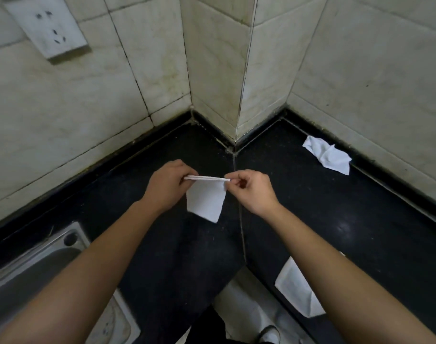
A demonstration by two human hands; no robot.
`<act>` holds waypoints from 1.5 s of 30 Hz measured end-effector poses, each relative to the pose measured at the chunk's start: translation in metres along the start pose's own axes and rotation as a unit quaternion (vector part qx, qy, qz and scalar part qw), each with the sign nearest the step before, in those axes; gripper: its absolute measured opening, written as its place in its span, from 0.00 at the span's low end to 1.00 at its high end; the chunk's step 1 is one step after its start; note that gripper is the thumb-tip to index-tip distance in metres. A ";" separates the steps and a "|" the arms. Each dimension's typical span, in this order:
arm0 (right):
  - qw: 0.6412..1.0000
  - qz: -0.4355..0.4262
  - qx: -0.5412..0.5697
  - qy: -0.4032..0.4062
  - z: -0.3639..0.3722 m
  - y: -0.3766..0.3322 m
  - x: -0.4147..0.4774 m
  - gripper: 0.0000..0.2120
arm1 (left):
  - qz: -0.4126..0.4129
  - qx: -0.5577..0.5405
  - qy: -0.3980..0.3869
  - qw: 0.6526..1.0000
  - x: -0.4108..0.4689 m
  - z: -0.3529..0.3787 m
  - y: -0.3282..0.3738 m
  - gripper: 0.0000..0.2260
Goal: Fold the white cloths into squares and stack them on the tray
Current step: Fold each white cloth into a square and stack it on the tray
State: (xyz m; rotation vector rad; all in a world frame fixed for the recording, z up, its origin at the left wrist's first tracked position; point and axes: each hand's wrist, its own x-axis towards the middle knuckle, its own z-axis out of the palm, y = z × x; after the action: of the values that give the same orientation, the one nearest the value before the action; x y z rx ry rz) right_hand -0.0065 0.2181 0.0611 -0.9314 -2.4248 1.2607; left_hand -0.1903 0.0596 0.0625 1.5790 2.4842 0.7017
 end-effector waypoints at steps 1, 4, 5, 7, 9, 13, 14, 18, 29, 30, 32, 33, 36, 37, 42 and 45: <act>0.999 -0.037 -0.021 0.004 -0.007 -0.007 -0.001 0.07 | 0.006 -0.002 0.031 1.000 -0.002 -0.006 0.005 0.07; 0.992 -0.119 -0.047 0.009 -0.016 -0.010 -0.014 0.05 | 0.018 0.004 0.089 0.996 -0.023 -0.010 0.016 0.08; 0.989 -0.135 -0.058 0.002 -0.014 -0.004 -0.021 0.06 | 0.022 0.010 0.098 0.995 -0.035 -0.004 0.017 0.08; 0.986 -0.137 -0.083 -0.036 -0.004 0.015 -0.040 0.06 | 0.035 0.039 0.091 0.995 -0.066 0.016 0.017 0.09; 0.983 -0.118 -0.106 -0.087 0.013 0.039 -0.061 0.06 | 0.033 0.062 0.047 0.996 -0.102 0.047 0.013 0.10; 0.949 -0.071 -0.204 -0.229 0.054 0.087 -0.105 0.09 | 0.002 0.049 -0.090 0.995 -0.177 0.108 0.012 0.13; 0.932 -0.079 -0.237 -0.264 0.062 0.096 -0.115 0.10 | -0.001 0.050 -0.121 0.991 -0.192 0.119 0.015 0.13; 0.890 -0.140 -0.284 -0.328 0.079 0.118 -0.142 0.13 | -0.015 0.038 -0.184 0.982 -0.231 0.139 0.026 0.13; 0.808 -0.259 -0.348 -0.399 0.079 0.104 -0.118 0.29 | -0.027 0.054 -0.234 0.970 -0.220 0.128 0.017 0.11; 0.809 -0.251 -0.344 -0.405 0.079 0.102 -0.116 0.31 | -0.023 0.056 -0.238 0.969 -0.218 0.129 0.015 0.11; 0.820 -0.237 -0.327 -0.406 0.079 0.099 -0.112 0.31 | -0.024 0.041 -0.248 0.968 -0.214 0.127 0.013 0.12; 0.828 -0.226 -0.315 -0.405 0.080 0.097 -0.109 0.30 | -0.037 0.014 -0.260 0.965 -0.210 0.124 0.012 0.12; 0.869 -0.166 -0.266 -0.383 0.084 0.089 -0.096 0.24 | -0.091 -0.107 -0.286 0.948 -0.194 0.111 0.006 0.13; 0.885 -0.139 -0.243 -0.371 0.085 0.085 -0.089 0.20 | -0.121 -0.153 -0.285 0.939 -0.188 0.106 0.003 0.15; 0.937 0.066 -0.096 -0.329 0.094 0.075 -0.053 0.08 | -0.315 -0.343 -0.206 0.861 -0.160 0.098 -0.018 0.11; 0.961 0.142 -0.011 -0.237 0.107 0.078 -0.037 0.04 | -0.411 -0.418 -0.167 0.793 -0.148 0.104 -0.029 0.02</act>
State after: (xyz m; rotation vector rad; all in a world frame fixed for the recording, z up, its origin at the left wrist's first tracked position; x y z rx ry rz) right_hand 0.0027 0.1582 -0.0621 -1.1204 -2.7311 1.7328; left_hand -0.1125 -0.0476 -0.0637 0.2186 1.8355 1.0065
